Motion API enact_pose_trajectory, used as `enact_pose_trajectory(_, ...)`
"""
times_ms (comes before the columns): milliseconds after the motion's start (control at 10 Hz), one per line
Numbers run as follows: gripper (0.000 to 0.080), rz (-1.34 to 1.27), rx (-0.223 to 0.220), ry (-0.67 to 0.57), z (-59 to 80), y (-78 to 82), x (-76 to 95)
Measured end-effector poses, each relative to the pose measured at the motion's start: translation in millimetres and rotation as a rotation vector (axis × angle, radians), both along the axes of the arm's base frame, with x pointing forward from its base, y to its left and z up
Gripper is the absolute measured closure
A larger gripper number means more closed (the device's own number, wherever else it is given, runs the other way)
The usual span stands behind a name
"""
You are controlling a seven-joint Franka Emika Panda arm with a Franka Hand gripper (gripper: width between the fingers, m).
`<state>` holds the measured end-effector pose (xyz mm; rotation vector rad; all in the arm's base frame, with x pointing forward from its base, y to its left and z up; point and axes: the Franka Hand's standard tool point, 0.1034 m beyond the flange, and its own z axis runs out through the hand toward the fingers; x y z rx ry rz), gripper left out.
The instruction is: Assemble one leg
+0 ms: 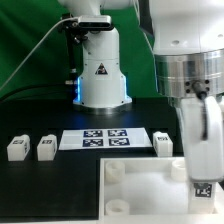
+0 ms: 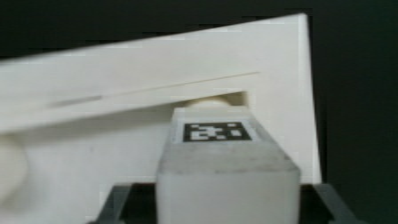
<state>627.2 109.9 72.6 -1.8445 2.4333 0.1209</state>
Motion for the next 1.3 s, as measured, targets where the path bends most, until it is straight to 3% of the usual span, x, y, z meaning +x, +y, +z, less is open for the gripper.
enact_pose_trajectory(500, 0.0504, -0.087, -0.018, 0.010, -0.3, -1.9, -1.6)
enact_pose_trajectory(600, 0.0322, -0.069, -0.019, 0.008, -0.4, -1.3, -1.8)
enact_pose_trajectory(700, 0.0209, -0.068, -0.019, 0.008, -0.5, -0.5, -2.1)
enact_pose_trajectory(900, 0.0163, -0.051, -0.016, 0.000, 4.8, 12.3, -11.1)
enact_pose_trajectory(1200, 0.0150, -0.035, 0.011, 0.002, 29.6, 35.4, -20.2)
enact_pose_trajectory(1300, 0.0150, -0.022, 0.007, 0.001, 25.8, 33.0, -20.4)
